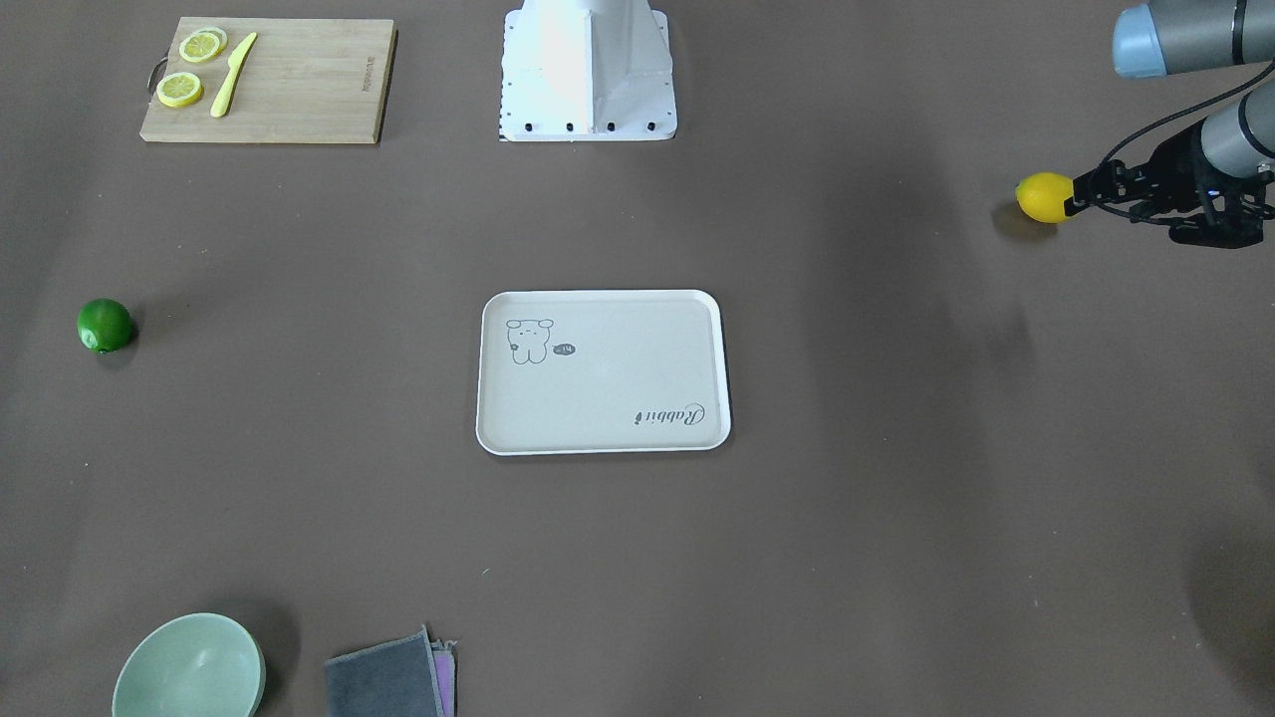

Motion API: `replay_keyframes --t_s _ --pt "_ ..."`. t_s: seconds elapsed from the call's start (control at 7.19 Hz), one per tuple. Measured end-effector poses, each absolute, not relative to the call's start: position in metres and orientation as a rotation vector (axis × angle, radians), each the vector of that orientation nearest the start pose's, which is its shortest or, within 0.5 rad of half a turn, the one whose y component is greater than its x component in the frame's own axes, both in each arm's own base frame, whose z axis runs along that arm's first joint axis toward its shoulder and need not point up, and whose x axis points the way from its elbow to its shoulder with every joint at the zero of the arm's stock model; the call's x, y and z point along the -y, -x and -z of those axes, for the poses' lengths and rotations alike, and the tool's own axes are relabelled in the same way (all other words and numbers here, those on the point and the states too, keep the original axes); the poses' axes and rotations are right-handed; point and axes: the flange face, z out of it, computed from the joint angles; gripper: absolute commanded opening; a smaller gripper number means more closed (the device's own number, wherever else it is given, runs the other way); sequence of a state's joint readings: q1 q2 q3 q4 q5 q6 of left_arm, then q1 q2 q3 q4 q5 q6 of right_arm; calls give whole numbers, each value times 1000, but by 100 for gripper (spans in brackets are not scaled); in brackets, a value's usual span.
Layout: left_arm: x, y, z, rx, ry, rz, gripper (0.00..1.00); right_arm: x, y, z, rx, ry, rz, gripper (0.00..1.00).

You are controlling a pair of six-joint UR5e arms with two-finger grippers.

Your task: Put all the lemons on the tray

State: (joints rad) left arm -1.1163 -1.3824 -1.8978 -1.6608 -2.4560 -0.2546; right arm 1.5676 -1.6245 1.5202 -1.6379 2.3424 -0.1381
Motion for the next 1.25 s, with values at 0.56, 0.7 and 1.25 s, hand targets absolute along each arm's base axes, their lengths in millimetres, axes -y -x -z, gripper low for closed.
replay_keyframes --t_s 0.56,0.7,1.25 --pt "359 -122 -594 -901 -13 -687 100 454 -60 -715 779 112 72 100" --pt "354 -122 -597 -903 -40 -770 99 454 -60 -715 779 113 74 100" --pt "346 -164 -599 -872 -161 -1069 99 453 -57 -719 778 124 75 100"
